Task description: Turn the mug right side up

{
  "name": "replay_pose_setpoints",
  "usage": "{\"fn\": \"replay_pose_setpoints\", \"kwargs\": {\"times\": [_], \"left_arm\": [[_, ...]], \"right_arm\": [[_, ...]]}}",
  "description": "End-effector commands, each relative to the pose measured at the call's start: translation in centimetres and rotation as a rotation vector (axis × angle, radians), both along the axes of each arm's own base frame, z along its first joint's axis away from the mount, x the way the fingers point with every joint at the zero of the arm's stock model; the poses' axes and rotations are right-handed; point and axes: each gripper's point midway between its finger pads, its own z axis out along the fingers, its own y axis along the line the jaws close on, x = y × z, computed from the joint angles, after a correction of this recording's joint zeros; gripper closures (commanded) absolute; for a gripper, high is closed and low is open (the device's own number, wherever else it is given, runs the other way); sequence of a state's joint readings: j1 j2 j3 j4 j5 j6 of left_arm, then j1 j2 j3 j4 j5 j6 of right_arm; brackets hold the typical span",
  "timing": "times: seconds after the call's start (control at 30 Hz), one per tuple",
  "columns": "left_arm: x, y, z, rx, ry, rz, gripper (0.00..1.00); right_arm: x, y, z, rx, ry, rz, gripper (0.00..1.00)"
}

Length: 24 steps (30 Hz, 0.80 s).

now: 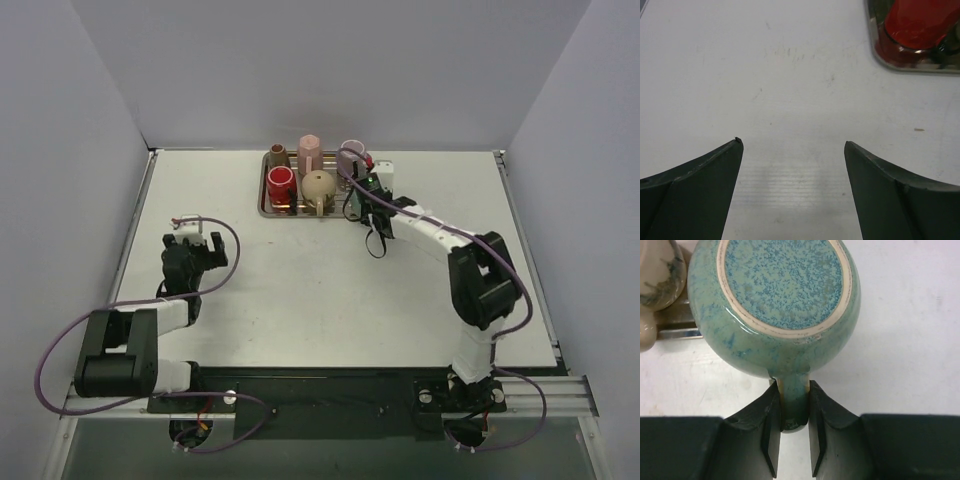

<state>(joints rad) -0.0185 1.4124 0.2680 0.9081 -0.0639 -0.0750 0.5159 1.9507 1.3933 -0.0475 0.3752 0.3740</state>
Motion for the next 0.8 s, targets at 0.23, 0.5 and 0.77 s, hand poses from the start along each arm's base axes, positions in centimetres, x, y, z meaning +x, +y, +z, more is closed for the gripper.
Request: {"fn": "replay_pose_setpoints", "kwargs": {"times": [0.23,0.5,0.77], "left_arm": [[-1.8,-12.8,17.6,-0.334,0.238,-0.742,0.16],[-4.5,-18.9,26.5,-0.804,0.301,-0.963,0.17],[-3.2,-21.8,27.4,-0.987,0.297,-0.988,0.17]], "right_arm": [[-4.6,2.9,20.1,0.486,-0.546,0.083,1.00],[-10.6,8.2,30.1,0.809,-0.762,0.256,1.00],[-12.9,11.9,34.2,0.965,-0.809,0.343,1.00]]}}
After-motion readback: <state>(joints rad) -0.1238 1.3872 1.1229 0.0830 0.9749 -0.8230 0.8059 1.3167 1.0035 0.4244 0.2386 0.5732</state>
